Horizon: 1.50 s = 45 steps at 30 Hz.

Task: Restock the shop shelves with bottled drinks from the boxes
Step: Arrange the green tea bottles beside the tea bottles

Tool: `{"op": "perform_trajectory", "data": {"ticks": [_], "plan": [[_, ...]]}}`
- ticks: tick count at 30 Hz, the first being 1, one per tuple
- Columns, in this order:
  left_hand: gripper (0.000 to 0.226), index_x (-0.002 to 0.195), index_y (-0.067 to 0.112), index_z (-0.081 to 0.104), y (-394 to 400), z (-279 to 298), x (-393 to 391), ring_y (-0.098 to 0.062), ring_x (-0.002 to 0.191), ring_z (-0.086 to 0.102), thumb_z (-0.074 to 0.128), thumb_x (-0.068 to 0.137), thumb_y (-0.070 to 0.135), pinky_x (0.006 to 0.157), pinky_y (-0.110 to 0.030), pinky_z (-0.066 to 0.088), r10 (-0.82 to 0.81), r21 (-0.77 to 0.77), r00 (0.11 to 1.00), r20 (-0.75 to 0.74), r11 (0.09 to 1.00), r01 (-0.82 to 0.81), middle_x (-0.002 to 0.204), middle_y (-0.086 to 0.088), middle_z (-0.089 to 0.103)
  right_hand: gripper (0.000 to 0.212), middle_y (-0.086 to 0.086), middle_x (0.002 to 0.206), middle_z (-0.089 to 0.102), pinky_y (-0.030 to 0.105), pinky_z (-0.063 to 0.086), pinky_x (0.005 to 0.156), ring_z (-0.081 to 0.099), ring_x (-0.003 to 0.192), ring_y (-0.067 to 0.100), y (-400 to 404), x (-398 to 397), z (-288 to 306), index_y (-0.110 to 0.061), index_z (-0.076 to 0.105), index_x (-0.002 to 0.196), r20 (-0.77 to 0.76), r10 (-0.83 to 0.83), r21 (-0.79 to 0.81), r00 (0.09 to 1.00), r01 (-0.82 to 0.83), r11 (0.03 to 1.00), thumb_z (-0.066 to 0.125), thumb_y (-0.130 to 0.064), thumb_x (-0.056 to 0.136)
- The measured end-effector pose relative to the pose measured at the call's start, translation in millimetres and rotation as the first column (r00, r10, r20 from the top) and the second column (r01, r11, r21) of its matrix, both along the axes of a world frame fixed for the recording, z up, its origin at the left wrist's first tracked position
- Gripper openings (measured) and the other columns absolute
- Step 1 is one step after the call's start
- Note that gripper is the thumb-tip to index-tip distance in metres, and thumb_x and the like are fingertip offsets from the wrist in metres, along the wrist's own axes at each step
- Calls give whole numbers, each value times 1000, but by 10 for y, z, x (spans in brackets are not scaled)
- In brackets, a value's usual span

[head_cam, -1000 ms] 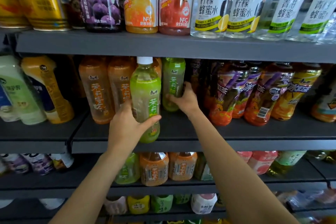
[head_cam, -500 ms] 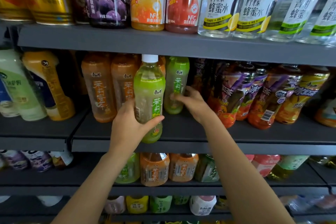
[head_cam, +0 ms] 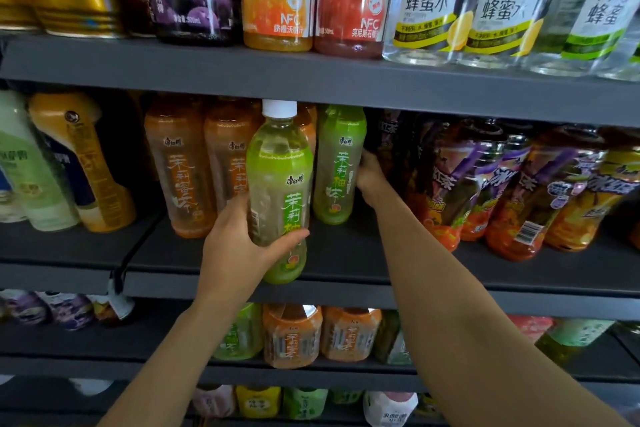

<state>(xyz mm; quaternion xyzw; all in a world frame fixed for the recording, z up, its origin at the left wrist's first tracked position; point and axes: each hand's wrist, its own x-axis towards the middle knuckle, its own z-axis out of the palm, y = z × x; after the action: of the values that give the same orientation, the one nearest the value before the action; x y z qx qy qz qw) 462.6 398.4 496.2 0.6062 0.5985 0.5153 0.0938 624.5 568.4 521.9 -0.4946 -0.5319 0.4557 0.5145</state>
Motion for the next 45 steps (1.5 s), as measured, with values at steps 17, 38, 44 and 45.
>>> {"op": "perform_trajectory", "data": {"ticks": [17, 38, 44, 45], "plan": [[82, 118, 16, 52, -15, 20, 25, -12, 106, 53, 59, 55, 69, 84, -22, 40, -20, 14, 1000, 1, 1000, 20, 113, 2, 59, 60, 0, 123, 56, 20, 44, 93, 52, 115, 12, -784, -2, -356, -8, 43, 133, 179, -157, 241, 971, 112, 964, 69, -27, 82], [70, 109, 13, 57, 50, 62, 420, -18, 95, 62, 64, 64, 66, 75, -29, 50, 72, 3, 983, -166, 997, -73, 103, -1, 66, 71, 13, 131, 54, 24, 40, 92, 51, 121, 26, -884, 223, -262, -6, 31, 140, 529, -123, 182, 839, 29, 983, 70, -13, 81], [69, 110, 11, 55, 191, 117, 768, -20, 97, 61, 62, 69, 66, 68, -23, 37, 128, 5, 968, -216, 992, -129, 103, -2, 64, 74, 8, 139, 45, 31, 41, 103, 46, 127, 21, -1166, 517, -397, -10, 26, 143, 445, 178, 74, 877, -235, 969, 62, 6, 80], [68, 111, 11, 54, 230, 123, 819, -20, 98, 61, 61, 70, 66, 69, -23, 38, 124, -18, 968, -217, 991, -131, 104, -3, 64, 76, 7, 138, 46, 34, 42, 103, 48, 125, 20, -1184, 542, -412, -11, 26, 143, 429, 240, 41, 871, -284, 958, 63, 7, 79]]}}
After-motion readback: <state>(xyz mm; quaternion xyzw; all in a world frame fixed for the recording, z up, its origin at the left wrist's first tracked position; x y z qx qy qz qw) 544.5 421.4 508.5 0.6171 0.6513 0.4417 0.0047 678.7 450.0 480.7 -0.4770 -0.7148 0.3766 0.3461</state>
